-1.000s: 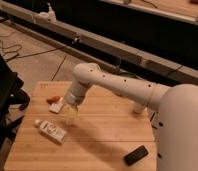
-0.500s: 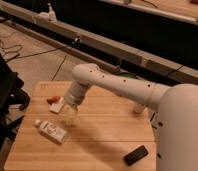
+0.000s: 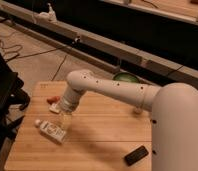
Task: Place the bottle in the ceramic bowl
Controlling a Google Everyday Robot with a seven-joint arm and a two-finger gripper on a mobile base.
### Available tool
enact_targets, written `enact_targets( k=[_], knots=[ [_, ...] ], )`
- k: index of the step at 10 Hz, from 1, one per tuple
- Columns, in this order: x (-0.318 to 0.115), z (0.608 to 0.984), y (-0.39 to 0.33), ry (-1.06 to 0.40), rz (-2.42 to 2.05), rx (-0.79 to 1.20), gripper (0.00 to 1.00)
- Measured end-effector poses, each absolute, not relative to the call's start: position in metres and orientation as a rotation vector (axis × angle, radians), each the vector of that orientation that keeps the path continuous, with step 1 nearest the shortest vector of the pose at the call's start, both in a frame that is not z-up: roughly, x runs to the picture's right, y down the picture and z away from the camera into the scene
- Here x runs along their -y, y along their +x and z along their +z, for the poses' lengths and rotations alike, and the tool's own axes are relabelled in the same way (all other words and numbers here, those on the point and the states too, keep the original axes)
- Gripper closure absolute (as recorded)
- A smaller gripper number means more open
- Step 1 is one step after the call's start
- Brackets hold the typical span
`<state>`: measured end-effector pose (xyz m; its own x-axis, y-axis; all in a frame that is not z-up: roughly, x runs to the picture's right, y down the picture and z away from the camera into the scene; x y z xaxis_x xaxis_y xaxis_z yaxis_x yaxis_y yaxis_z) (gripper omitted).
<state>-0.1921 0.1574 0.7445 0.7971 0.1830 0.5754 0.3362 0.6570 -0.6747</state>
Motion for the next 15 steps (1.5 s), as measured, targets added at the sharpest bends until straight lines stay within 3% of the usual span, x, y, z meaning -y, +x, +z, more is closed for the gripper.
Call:
enact_targets(
  k=[10,15],
  knots=[
    [-0.219,0.798,-0.215,-0.968,0.245,0.664,0.2],
    [-0.241,0.803,-0.211,-0.981,0.336,0.648,0.2]
  ],
)
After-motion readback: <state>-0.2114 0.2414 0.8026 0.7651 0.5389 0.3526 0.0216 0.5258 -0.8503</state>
